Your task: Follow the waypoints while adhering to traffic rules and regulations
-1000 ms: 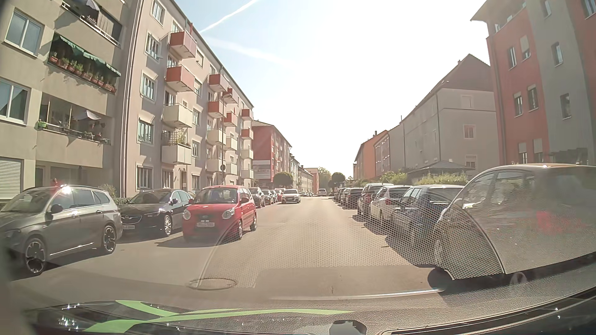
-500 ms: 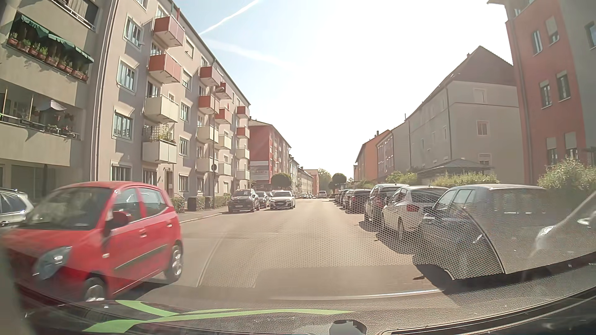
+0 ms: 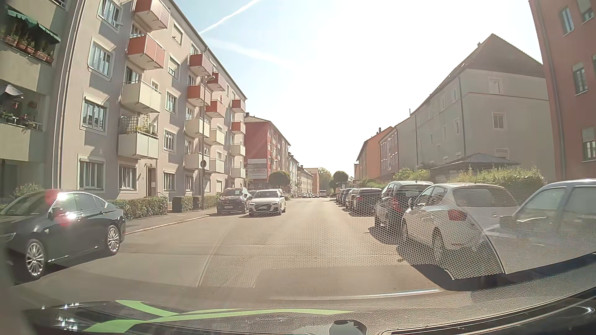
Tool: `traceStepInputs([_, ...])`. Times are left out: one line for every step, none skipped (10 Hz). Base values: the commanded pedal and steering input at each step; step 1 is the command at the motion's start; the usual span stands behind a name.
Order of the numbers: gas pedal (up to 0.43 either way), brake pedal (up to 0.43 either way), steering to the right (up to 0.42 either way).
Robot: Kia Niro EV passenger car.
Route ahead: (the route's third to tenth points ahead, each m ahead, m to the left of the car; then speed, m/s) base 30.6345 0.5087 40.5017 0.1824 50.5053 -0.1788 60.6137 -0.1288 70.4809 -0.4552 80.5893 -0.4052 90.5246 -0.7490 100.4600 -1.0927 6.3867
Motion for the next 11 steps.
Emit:
traceStepInputs([0.059, 0.0, -0.003])
traceStepInputs([0.059, 0.0, -0.003])
traceStepInputs([0.059, 0.0, -0.003])
traceStepInputs([0.059, 0.0, -0.004])
traceStepInputs([0.059, 0.0, -0.004])
traceStepInputs([0.059, 0.0, -0.004])
traceStepInputs([0.059, 0.0, -0.004])
traceStepInputs([0.067, 0.0, -0.004])
traceStepInputs([0.067, 0.0, -0.003])
traceStepInputs([0.067, 0.0, -0.001])
traceStepInputs([0.079, 0.0, -0.001])
